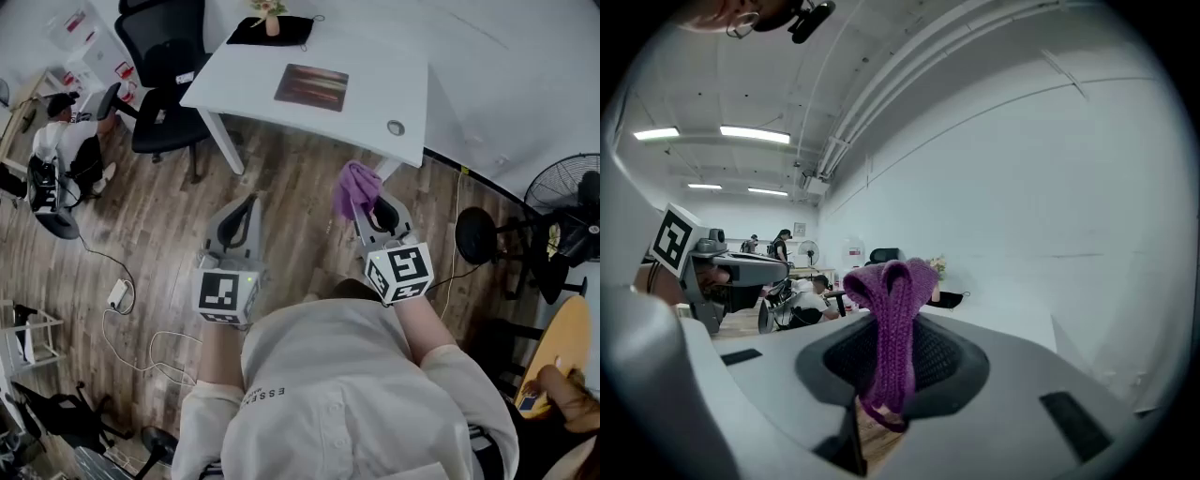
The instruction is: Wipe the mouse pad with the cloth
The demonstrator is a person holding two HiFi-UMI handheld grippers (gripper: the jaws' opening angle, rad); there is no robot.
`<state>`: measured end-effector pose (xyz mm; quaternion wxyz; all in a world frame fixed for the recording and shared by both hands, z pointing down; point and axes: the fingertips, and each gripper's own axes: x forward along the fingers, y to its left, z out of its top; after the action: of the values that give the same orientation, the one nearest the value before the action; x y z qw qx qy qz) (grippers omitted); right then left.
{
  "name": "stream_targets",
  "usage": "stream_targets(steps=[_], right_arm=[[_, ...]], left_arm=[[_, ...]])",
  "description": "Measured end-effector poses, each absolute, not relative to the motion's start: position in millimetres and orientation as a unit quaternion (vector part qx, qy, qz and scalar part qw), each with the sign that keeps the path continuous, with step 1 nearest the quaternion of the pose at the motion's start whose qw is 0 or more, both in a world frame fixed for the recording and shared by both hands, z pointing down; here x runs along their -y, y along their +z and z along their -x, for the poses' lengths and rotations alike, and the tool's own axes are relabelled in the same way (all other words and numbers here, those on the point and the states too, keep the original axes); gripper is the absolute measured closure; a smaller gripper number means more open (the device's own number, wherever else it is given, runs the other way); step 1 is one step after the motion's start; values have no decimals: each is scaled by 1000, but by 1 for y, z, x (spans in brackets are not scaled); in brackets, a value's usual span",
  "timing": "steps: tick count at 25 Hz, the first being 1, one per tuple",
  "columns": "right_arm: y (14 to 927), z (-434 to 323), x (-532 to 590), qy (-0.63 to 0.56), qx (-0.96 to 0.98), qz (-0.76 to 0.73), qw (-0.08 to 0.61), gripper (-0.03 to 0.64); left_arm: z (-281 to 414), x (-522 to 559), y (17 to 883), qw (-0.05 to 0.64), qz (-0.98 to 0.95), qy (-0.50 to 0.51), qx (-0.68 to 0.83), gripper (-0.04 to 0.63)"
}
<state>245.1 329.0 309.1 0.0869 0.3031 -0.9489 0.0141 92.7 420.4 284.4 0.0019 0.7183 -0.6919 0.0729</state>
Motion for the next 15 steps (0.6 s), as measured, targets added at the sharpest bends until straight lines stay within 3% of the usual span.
stream_targets(steps=[15], right_arm=[[347, -201, -248, 66, 952, -279, 106, 529]], left_arm=[[-55, -357, 318, 37, -698, 90, 709, 595]])
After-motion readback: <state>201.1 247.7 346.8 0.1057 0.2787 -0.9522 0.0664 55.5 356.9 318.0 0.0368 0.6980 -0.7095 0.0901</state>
